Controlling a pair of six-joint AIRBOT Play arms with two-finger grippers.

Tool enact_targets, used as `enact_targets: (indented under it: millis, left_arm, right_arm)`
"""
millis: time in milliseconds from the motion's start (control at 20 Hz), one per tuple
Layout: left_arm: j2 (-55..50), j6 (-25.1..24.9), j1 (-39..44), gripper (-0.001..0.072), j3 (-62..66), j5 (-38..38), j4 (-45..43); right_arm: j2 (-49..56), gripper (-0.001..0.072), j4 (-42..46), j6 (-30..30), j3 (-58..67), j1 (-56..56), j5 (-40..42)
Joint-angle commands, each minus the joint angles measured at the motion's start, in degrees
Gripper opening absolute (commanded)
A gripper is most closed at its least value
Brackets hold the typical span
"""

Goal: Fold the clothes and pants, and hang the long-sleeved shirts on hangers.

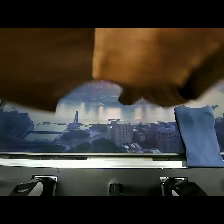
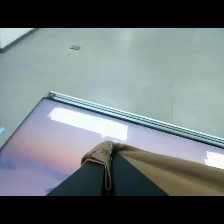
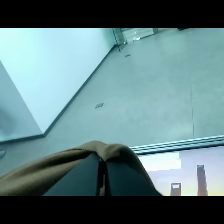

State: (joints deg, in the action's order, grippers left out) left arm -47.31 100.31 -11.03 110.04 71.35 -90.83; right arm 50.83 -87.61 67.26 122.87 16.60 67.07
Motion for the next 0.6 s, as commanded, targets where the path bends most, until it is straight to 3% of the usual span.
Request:
enact_targets:
  millis: [0, 200, 350, 550]
  left_arm:
    - [1.38, -1.05, 0.04, 0.0013, -2.16, 3.19, -1.53]
    - [-7.15, -8.98, 0.07, 0.0012, -8.35, 3.19, 6.58]
    - [-17.99, -10.38, 0.50, 0.0013, -13.77, 1.40, 8.20]
    - [-35.80, -10.34, 2.38, 0.0013, -17.03, -7.91, 8.15]
  right_arm:
    - [-0.79, 0.0027, 1.64, -2.69, -0.76, 0.02, 2.69]
    - [6.58, 0.0028, 1.29, -4.59, -8.39, 0.02, 4.94]
    - [16.90, 0.0028, 1.31, -4.83, -12.61, 0.02, 4.92]
    - [34.82, 0.0029, 1.40, -4.52, -12.76, 0.00, 1.20]
